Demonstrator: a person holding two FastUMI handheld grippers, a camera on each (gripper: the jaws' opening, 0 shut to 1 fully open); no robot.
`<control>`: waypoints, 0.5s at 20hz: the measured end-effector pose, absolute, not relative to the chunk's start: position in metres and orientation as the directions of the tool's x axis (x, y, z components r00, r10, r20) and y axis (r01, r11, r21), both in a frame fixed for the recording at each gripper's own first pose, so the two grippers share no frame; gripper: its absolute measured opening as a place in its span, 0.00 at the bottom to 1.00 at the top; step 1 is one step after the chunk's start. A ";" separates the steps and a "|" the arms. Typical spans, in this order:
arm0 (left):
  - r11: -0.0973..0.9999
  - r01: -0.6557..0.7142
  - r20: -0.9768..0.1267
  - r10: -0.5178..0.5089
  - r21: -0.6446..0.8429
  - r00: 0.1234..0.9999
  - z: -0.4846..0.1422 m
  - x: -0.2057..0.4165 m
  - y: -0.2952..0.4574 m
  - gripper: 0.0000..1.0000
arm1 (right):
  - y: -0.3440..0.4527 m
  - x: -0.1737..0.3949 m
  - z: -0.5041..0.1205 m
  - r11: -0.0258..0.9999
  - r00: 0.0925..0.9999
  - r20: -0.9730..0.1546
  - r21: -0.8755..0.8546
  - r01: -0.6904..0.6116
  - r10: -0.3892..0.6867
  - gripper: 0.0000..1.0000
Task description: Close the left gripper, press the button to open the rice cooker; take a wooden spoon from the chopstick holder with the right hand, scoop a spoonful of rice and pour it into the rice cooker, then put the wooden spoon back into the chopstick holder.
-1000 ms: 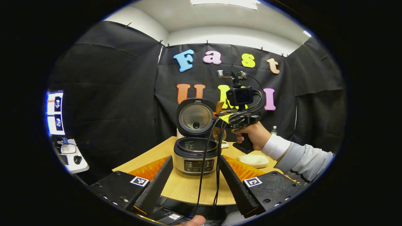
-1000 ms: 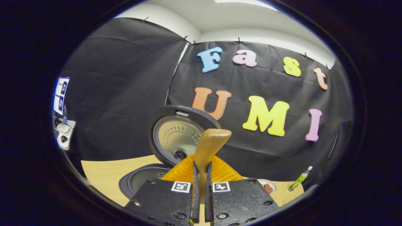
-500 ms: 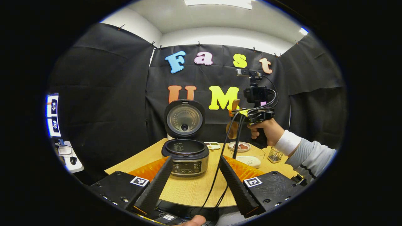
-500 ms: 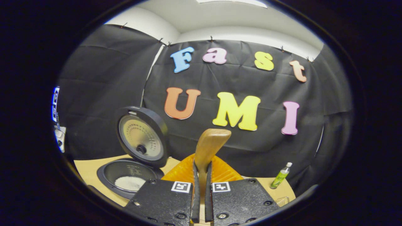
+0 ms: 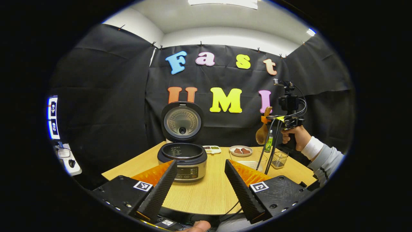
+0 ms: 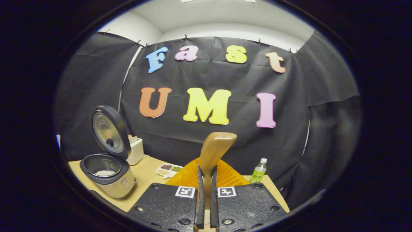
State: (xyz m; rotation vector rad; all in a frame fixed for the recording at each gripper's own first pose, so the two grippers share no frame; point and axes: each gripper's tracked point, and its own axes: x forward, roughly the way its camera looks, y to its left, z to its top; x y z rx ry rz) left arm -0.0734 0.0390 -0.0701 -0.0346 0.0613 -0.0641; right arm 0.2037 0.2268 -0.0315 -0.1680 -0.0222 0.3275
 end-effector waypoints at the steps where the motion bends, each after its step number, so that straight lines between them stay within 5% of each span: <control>1: 0.997 0.069 -0.063 -0.071 -0.030 0.995 -0.070 -0.072 0.033 0.95 | 0.210 0.208 -0.033 0.941 0.953 -0.008 -0.161 -0.299 0.302 0.12; 10: 0.995 0.098 -0.055 -0.100 -0.032 0.994 -0.065 -0.068 0.004 0.95 | 0.095 0.253 -0.078 0.981 0.983 -0.079 -0.086 -0.175 0.168 0.13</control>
